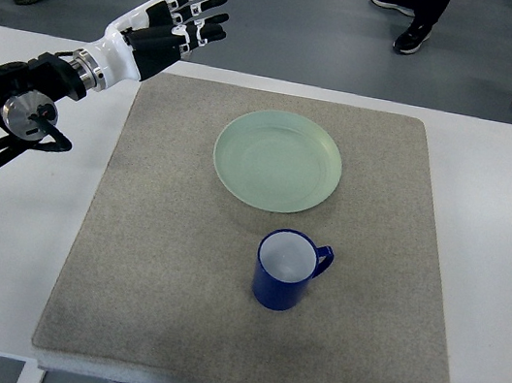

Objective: Place cup left of plate with left hand
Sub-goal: 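Reach the open left hand past the plate toward the blue mug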

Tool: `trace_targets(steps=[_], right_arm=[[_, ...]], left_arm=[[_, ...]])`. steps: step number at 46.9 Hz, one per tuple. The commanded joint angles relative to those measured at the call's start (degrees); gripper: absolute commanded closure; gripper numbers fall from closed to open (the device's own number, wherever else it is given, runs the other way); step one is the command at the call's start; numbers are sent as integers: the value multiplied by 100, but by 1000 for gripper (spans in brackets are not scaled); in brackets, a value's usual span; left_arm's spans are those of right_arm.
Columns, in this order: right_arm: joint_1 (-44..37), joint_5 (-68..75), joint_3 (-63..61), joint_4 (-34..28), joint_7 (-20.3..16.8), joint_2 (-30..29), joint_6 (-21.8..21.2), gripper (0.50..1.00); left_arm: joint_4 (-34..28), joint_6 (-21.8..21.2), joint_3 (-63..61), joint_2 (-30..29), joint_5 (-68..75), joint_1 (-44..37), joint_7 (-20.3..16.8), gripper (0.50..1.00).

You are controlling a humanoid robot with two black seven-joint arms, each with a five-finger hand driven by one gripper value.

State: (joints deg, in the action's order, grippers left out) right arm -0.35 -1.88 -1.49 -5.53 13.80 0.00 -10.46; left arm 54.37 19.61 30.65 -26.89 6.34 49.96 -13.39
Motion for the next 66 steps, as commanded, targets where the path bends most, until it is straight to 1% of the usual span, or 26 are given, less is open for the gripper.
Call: trace_targets(steps=[1,14,20,32,38,53,59,66], right_arm=[[0,3,0,-1,0,0,0,568],[0,3,0,-1,0,0,0,568],[0,3,0,-1,0,0,0,568],[0,-6,0,-1,0,0,0,568],[0,-6,0,-1,0,0,0,568],[0,3,0,-1,0,0,0,568],[0,-6,0,-1,0,0,0,568],[0,3,0,-1,0,0,0,568]], left_arm=[[144,121,-191,-132,-1,-3,-5,501],[671,587,-533,-581,148,-12,-23,501],[908,886,-630,-800,605,-38,-76,501],[1356,1539,-674,-1170,1211,-372,-85,501],[1436,1539,-666,-1240,1528,-522,-102,501],[1515,1539,-674,-1389,1862,-601,-102,501],[1532,1539,-648,-1337,2258,-654,-111,500],[1646,1539,-665,-1310,2363,-724,-111,501]])
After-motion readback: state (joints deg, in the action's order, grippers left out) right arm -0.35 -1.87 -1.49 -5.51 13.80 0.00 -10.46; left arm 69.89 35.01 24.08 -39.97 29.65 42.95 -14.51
